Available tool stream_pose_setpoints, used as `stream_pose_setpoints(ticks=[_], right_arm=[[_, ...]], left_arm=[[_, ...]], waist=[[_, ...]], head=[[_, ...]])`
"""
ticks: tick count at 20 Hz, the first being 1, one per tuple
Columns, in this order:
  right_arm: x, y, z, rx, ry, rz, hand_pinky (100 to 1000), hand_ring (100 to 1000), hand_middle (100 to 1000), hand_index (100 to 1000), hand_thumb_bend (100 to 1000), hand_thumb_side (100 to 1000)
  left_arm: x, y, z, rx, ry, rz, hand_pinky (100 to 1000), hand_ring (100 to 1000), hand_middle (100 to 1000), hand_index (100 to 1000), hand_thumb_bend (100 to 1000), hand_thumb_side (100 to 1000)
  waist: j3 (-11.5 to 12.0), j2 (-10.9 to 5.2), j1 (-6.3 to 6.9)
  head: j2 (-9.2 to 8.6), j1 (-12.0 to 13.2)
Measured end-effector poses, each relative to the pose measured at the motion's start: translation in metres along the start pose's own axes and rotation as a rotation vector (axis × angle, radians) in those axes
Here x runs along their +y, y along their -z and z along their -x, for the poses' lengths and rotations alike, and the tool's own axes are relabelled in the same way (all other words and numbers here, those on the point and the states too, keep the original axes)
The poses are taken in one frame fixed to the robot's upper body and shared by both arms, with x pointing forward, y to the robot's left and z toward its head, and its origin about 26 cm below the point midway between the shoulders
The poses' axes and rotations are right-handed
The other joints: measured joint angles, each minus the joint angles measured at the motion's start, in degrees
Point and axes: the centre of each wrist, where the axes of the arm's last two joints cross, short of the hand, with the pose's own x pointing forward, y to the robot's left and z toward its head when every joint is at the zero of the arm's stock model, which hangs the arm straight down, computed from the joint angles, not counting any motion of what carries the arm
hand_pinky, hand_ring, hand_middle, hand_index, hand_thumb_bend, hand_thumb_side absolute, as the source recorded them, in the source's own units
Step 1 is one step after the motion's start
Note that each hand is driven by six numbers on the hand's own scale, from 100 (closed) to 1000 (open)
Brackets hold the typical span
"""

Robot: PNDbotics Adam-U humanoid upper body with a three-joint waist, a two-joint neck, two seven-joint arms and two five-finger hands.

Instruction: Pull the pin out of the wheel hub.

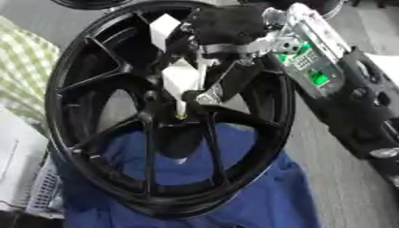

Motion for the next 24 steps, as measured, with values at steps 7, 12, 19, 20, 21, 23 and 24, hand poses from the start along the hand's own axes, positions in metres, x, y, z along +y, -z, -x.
stream_pose_setpoints(ticks=[7, 12, 19, 20, 21, 23, 24], right_arm=[[0.0024, 0.0002, 0.002, 0.002, 0.014, -0.001, 638, 510, 604, 785, 259, 520], [0.0032, -0.0002, 0.0032, 0.001, 0.03, 0.001, 638, 508, 603, 784, 225, 510], [0.003, -0.0013, 0.0047, -0.004, 0.069, 0.008, 644, 513, 610, 785, 339, 545], [0.003, -0.0015, 0.005, -0.004, 0.074, 0.009, 643, 513, 607, 781, 330, 546], [0.0026, -0.0016, 0.0052, -0.004, 0.078, 0.009, 642, 512, 605, 778, 344, 539], [0.0018, -0.0016, 0.0054, -0.006, 0.088, 0.01, 639, 510, 592, 763, 326, 535], [0.0017, -0.0016, 0.0055, -0.007, 0.094, 0.01, 636, 508, 579, 751, 319, 526]], left_arm=[[-0.0002, -0.0001, 0.0001, 0.0, -0.001, 0.0, 852, 522, 516, 758, 312, 777], [-0.0019, -0.001, 0.0014, 0.003, -0.007, -0.002, 852, 521, 516, 758, 312, 778], [-0.0027, -0.0011, 0.0016, 0.004, -0.008, 0.002, 853, 520, 515, 756, 313, 779], [-0.0029, -0.0011, 0.0017, 0.005, -0.008, 0.003, 853, 520, 515, 755, 312, 779], [-0.0032, -0.0012, 0.0017, 0.005, -0.008, 0.004, 853, 520, 515, 754, 312, 779], [-0.0033, -0.0012, 0.0018, 0.005, -0.008, 0.005, 853, 520, 515, 754, 311, 778], [-0.0034, -0.0012, 0.0018, 0.005, -0.008, 0.005, 853, 520, 514, 753, 311, 778]], waist=[[0.05, 0.0, 0.0], [0.04, 0.0, 0.0], [-0.03, 0.0, 0.0], [-0.03, 0.0, 0.0], [-0.04, 0.0, 0.0], [-0.07, 0.0, 0.0], [-0.08, 0.0, 0.0]], head=[[0.0, -0.14], [0.0, -0.18], [0.0, -0.18], [0.0, -0.18], [0.0, -0.18], [0.0, -0.19], [0.0, -0.19]])
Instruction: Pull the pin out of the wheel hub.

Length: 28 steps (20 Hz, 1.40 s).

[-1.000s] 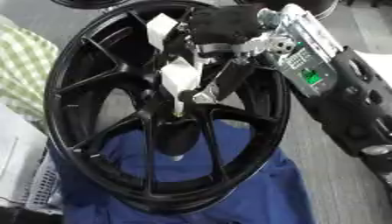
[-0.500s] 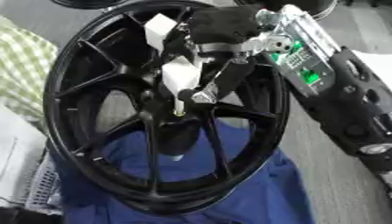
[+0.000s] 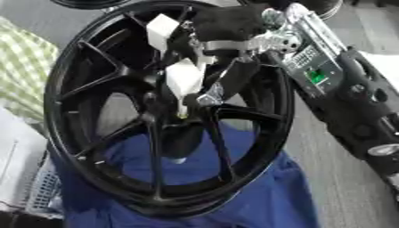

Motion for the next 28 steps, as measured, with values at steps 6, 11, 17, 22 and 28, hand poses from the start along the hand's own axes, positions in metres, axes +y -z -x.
stream_pose_setpoints(ticks=[6, 11, 17, 22, 28], right_arm=[[-0.001, -0.001, 0.002, 0.004, 0.032, -0.006, 623, 497, 549, 727, 320, 526], [0.0, -0.001, 0.003, 0.01, 0.04, -0.012, 621, 495, 546, 724, 323, 533], [0.002, -0.001, 0.004, 0.014, 0.049, -0.016, 621, 494, 545, 724, 356, 546], [0.005, -0.001, 0.007, 0.017, 0.056, -0.015, 625, 496, 548, 728, 384, 557], [0.007, -0.002, 0.01, 0.019, 0.07, -0.014, 621, 491, 543, 724, 310, 569]], left_arm=[[0.0, 0.0, 0.0, 0.0, 0.0, 0.0, 853, 518, 514, 750, 310, 778], [0.0, 0.0, 0.0, 0.0, 0.0, 0.0, 853, 516, 512, 747, 310, 778], [0.0, 0.0, 0.0, 0.0, 0.0, 0.0, 853, 514, 510, 742, 309, 779], [0.0, 0.0, 0.0, 0.0, -0.001, 0.0, 852, 512, 507, 739, 307, 782], [0.0, 0.0, 0.0, 0.002, -0.001, 0.003, 853, 512, 507, 737, 305, 784]], waist=[[0.06, -0.01, 0.0], [0.07, -0.01, -0.1], [0.1, -0.01, -0.25], [0.1, -0.01, -0.25], [0.09, -0.02, -0.25]], head=[[0.0, -0.15], [0.0, -0.19], [0.0, -0.23], [0.0, -0.24], [0.0, -0.26]])
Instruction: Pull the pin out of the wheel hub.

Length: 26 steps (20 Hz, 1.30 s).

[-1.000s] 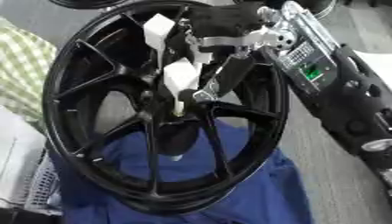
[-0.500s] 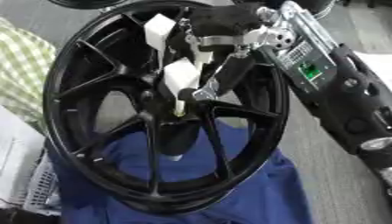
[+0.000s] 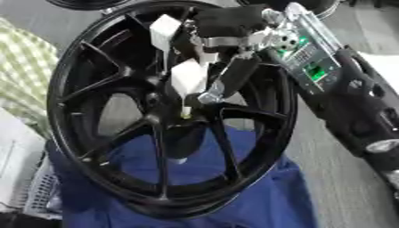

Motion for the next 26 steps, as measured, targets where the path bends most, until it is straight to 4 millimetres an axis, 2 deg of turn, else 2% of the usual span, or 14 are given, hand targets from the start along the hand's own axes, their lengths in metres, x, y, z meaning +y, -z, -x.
stream_pose_setpoints(ticks=[5, 8, 10, 11, 14, 16, 21, 26], right_arm=[[0.0, -0.002, 0.001, -0.003, 0.01, -0.001, 610, 481, 528, 712, 230, 536], [0.0, -0.002, 0.001, -0.012, 0.02, -0.001, 590, 463, 504, 695, 210, 486], [0.0, -0.003, 0.001, -0.016, 0.025, 0.0, 590, 463, 504, 695, 210, 486], [0.0, -0.003, 0.001, -0.018, 0.027, 0.001, 566, 439, 476, 674, 201, 437], [0.001, -0.003, 0.001, -0.028, 0.038, 0.004, 537, 408, 440, 652, 185, 394], [0.001, -0.004, 0.0, -0.036, 0.049, 0.008, 514, 377, 380, 614, 164, 351], [-0.003, -0.007, -0.003, -0.057, 0.069, 0.022, 487, 351, 324, 577, 162, 306], [-0.011, -0.01, -0.009, -0.082, 0.07, 0.041, 451, 330, 308, 572, 203, 247]], left_arm=[[0.0, 0.0, 0.0, 0.001, 0.0, 0.002, 853, 512, 507, 735, 304, 785], [0.0, 0.0, 0.0, 0.002, 0.0, 0.002, 853, 512, 507, 734, 302, 788], [0.0, 0.0, 0.0, 0.002, -0.001, 0.003, 853, 512, 507, 734, 302, 788], [-0.001, 0.0, 0.0, 0.002, -0.001, 0.004, 853, 512, 507, 733, 301, 789], [-0.001, 0.0, 0.0, 0.003, -0.002, 0.006, 853, 512, 507, 732, 300, 790], [-0.001, 0.0, 0.0, 0.003, -0.002, 0.006, 853, 512, 507, 732, 299, 790], [-0.001, 0.0, 0.0, 0.003, -0.002, 0.007, 853, 512, 507, 732, 299, 790], [-0.001, 0.0, 0.0, 0.004, -0.002, 0.007, 854, 513, 508, 732, 299, 789]], waist=[[0.0, 0.0, 0.0], [-0.06, 0.0, 0.0], [-0.18, 0.0, 0.01], [-0.19, 0.0, 0.01], [-0.26, 0.0, 0.01], [-0.29, -0.01, 0.01], [-0.47, -0.18, 0.09], [-0.56, -0.48, 0.13]], head=[[0.0, -0.04], [0.0, -0.04], [0.01, -0.03], [0.01, -0.03], [0.01, 0.02], [0.01, 0.02], [0.01, -0.03], [0.01, -0.08]])
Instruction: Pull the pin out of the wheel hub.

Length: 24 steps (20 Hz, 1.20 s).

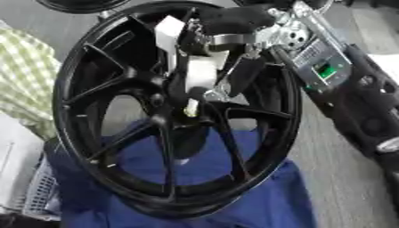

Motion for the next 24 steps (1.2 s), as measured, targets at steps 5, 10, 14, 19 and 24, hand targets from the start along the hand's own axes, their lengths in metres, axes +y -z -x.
stream_pose_setpoints(ticks=[5, 10, 14, 19, 24], right_arm=[[-0.006, -0.002, -0.005, -0.024, 0.004, 0.013, 425, 313, 298, 569, 223, 199], [-0.017, -0.005, -0.011, -0.046, -0.002, 0.032, 409, 304, 292, 565, 242, 199], [-0.026, -0.009, -0.015, -0.059, -0.01, 0.039, 401, 298, 289, 564, 224, 187], [-0.032, -0.014, -0.016, -0.074, 0.027, 0.039, 398, 292, 283, 562, 141, 145], [-0.041, -0.028, -0.012, -0.085, 0.106, 0.044, 393, 281, 271, 558, 100, 100]], left_arm=[[0.0, 0.0, 0.0, 0.0, 0.0, 0.0, 853, 513, 508, 732, 298, 790], [0.0, 0.0, 0.0, 0.0, 0.0, 0.0, 854, 513, 509, 732, 298, 790], [0.0, 0.0, 0.0, 0.001, 0.0, 0.0, 854, 513, 509, 732, 299, 790], [0.0, 0.0, 0.0, 0.005, -0.003, 0.002, 854, 513, 510, 732, 302, 786], [0.0, 0.0, 0.0, 0.006, -0.007, 0.003, 854, 513, 510, 732, 304, 779]], waist=[[-0.07, -0.15, 0.0], [-0.13, -0.32, -0.01], [-0.4, -0.73, -0.04], [-0.65, -1.59, -0.04], [-0.71, -2.63, -0.04]], head=[[0.0, -0.12], [0.0, -0.32], [0.01, -0.38], [0.16, -0.6], [0.25, -1.09]])
